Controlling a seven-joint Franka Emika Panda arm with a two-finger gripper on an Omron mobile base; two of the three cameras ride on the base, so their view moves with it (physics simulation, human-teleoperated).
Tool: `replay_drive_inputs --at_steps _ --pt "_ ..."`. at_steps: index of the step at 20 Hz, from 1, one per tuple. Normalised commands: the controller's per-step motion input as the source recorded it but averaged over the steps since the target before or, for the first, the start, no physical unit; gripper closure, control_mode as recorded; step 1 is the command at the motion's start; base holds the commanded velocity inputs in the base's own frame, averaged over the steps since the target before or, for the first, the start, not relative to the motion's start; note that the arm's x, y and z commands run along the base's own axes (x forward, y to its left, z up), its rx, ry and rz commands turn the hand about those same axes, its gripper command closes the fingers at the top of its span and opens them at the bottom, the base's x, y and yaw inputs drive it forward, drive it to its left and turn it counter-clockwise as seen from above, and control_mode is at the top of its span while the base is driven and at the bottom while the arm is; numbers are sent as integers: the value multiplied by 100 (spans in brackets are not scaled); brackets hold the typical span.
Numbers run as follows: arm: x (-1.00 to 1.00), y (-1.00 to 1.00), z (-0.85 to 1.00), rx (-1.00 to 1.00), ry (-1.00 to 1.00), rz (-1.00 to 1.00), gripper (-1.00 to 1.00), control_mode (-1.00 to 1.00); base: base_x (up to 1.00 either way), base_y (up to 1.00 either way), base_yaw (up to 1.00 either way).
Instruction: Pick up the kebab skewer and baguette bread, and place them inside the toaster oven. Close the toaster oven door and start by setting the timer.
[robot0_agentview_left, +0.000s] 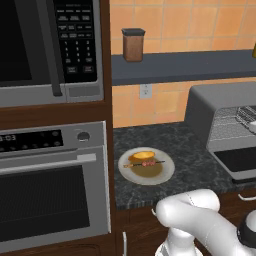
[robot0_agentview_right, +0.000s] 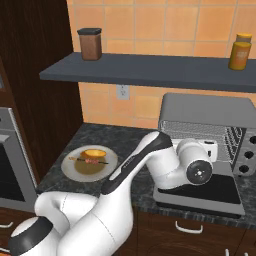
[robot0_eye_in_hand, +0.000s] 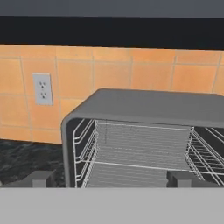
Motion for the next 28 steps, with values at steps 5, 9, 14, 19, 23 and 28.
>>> replay_drive_inputs --at_steps 5,9,14,19,23,28 --pt "21 -11 -23 7 0 -11 -100 -100 0 0 0" --pt "54 -15 -11 0 0 -13 -100 -100 0 0 0" --pt "37 -13 -19 -3 0 0 -100 -100 0 0 0" --pt "24 -25 -22 0 0 0 -100 -100 0 0 0" --pt "30 -8 -1 0 0 0 -100 -100 0 0 0" --pt "35 0 0 0 0 0 -100 -100 0 0 0"
